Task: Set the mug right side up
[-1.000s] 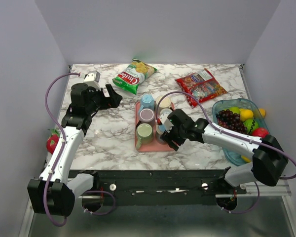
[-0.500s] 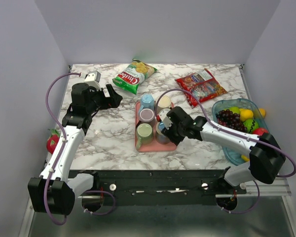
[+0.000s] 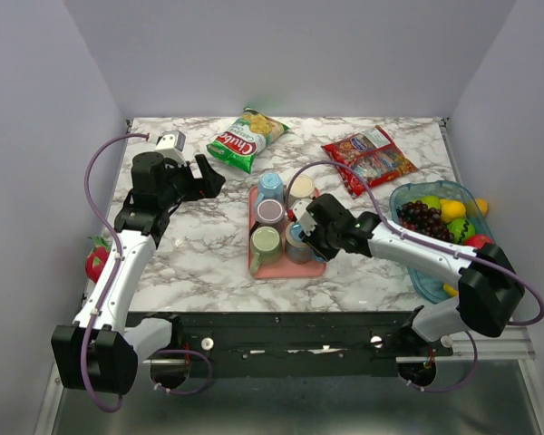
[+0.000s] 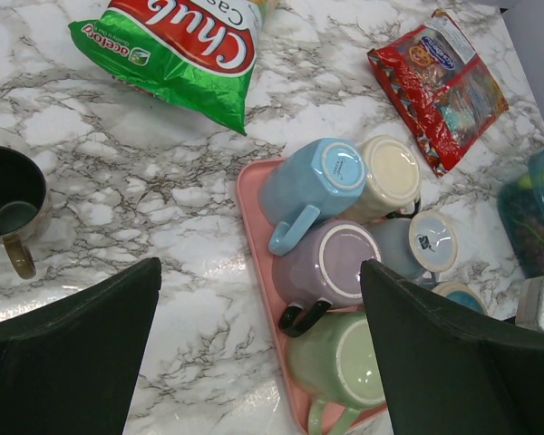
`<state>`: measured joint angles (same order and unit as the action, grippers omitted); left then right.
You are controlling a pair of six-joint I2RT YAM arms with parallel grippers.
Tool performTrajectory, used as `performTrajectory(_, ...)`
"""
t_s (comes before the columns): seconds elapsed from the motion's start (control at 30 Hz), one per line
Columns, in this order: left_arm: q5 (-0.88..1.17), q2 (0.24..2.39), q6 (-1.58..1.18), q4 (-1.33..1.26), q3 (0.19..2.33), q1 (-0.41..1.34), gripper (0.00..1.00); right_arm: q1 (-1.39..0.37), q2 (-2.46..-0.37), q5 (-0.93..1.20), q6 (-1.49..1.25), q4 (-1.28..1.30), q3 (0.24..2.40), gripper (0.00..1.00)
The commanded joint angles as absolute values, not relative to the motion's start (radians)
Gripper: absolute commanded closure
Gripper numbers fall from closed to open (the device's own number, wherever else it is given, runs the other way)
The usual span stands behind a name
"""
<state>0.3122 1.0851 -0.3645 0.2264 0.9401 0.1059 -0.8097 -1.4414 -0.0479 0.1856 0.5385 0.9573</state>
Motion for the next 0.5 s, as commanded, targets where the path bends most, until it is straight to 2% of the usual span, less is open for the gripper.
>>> performTrajectory(0.0, 0.337, 1.071, -0.357, 0.233, 0.928, 0.103, 0.01, -0.804, -1.468, -0.086, 0.187, 0.531, 0.974, 0.99)
performTrajectory(0.27, 0.382, 1.035, -0.391, 0.235, 0.927, 0.103, 0.01, -0.805, -1.353, -0.009, 0.138, 0.509, 0.974, 0.99)
performTrajectory(0.47, 0.406, 0.989, -0.416, 0.235, 0.92, 0.103, 0.01, -0.804, -1.177, -0.006, 0.087, 0.506, 0.976, 0.99)
